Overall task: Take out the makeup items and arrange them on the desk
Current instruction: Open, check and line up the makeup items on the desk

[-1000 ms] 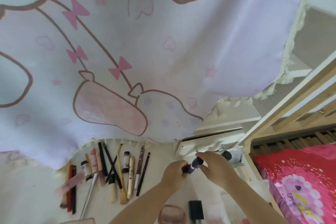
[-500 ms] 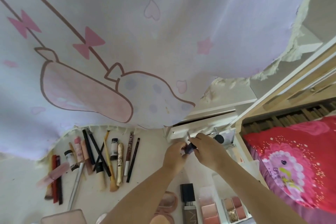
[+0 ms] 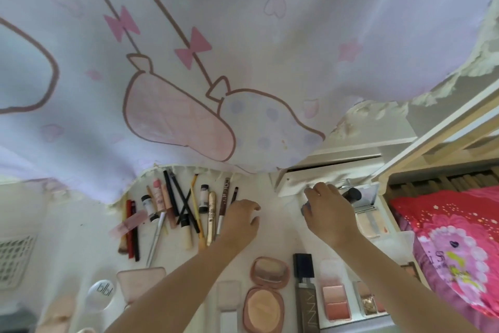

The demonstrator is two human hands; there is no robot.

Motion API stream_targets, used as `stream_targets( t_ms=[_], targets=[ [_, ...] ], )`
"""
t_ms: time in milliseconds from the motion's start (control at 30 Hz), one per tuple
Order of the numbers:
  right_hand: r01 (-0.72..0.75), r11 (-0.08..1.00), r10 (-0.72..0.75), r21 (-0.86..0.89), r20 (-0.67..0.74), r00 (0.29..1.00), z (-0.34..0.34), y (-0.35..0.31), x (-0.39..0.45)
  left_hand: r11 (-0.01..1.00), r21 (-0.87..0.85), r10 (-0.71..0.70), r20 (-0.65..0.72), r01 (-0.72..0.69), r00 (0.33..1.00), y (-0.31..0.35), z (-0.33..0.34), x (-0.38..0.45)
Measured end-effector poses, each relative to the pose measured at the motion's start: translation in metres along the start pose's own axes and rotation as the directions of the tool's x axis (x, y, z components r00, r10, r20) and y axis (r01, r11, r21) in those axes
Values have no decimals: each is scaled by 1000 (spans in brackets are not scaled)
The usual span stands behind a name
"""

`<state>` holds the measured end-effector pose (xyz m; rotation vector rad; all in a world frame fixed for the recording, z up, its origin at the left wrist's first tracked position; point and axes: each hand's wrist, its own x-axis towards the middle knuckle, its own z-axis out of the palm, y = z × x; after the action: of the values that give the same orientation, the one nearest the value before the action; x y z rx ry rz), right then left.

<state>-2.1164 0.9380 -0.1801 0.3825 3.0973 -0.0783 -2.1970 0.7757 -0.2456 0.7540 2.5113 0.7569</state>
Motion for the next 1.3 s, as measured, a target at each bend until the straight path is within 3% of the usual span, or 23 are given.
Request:
stream_targets(
  t_ms=[67, 233, 300, 533, 667, 833, 1000, 1100, 1300],
  targets=[
    [42, 999, -42, -22, -15, 999, -3, -23, 3, 996, 74, -40, -70, 45, 997, -19, -15, -12],
    [218, 973, -230, 74, 265, 936, 35, -72, 30, 968, 180, -144, -185, 178, 972, -55, -44, -42],
    [265, 961, -277, 79, 308, 910, 50, -86, 41, 963, 172, -169, -216, 208, 962, -62, -54, -52],
    [307, 945, -325, 113, 237, 915, 78, -103, 64, 962, 138, -212, -173, 237, 962, -72, -74, -79],
    [378, 926, -360, -14, 274, 892, 73, -100, 66, 964, 123, -221, -121, 236, 968, -75, -79, -84],
    [451, 888, -405, -90, 312, 859, 67, -82, 57, 977, 107, -175, -74, 183, 982, -70, -78, -83],
    [434, 897, -429, 89, 411, 804, 31, -69, 36, 988, 114, -111, 47, 105, 993, -52, -73, -78],
    [399, 899, -438, 181, 375, 817, 4, -69, 23, 986, 167, -29, 115, 10, 993, -37, -69, -78],
    [451, 871, -491, 195, 322, 810, -34, -79, 7, 955, 242, 160, 58, -169, 985, -14, -75, -87]
  ],
)
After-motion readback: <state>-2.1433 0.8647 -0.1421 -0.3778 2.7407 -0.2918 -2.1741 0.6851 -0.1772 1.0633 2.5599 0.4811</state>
